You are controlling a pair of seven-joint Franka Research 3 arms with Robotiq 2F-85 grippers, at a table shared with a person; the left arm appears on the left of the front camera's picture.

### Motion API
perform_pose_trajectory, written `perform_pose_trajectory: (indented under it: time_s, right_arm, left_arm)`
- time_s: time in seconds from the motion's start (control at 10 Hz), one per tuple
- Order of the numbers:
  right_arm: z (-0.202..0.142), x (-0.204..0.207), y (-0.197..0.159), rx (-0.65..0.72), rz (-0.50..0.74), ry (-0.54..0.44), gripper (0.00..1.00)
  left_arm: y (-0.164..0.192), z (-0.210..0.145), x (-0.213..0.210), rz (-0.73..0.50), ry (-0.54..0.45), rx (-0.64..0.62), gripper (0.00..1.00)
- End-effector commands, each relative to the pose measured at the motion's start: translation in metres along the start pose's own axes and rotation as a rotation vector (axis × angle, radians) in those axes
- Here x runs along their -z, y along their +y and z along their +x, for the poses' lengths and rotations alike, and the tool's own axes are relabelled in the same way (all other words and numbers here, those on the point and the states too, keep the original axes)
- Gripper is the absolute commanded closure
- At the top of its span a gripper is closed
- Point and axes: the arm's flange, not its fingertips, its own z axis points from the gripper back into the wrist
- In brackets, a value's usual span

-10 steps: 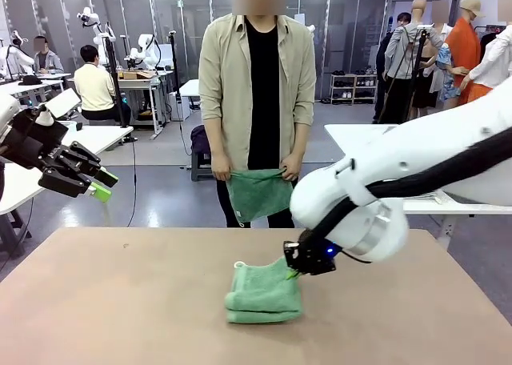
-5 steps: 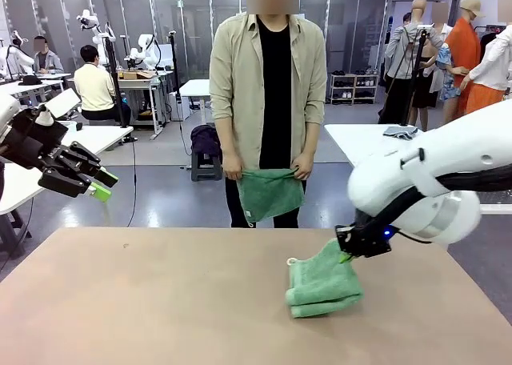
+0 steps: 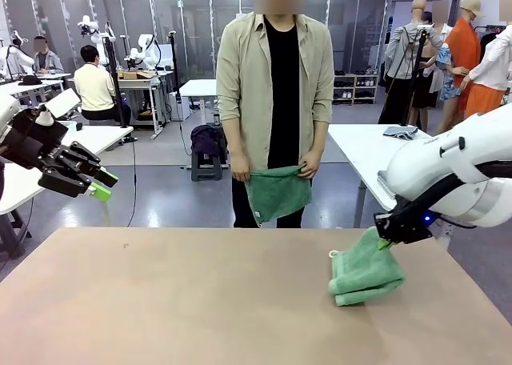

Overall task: Fold the towels and place them in the basket.
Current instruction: Place the folded Towel with hook on the right side of the table.

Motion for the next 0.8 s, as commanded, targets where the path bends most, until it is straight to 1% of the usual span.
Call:
perform_pose_trajectory:
  time_s: [0.0,0.3,0.7]
  right_arm:
    - [0.013,-0.009,-0.017,-0.023,-0.012,0.006,0.96]
    - [0.022,-0.015,-0.039,0.01,-0.024,0.002,0.96]
    - [0.017,-0.016,-0.034,0.035,-0.024,-0.011,0.96]
  left_arm:
    - [-0.001,0.001,0.0,0.005,-0.014,0.005,0.44]
    - [-0.001,0.001,0.0,0.005,-0.014,0.005,0.44]
    - [-0.001,0.001,0.0,0.005,-0.014,0.005,0.44]
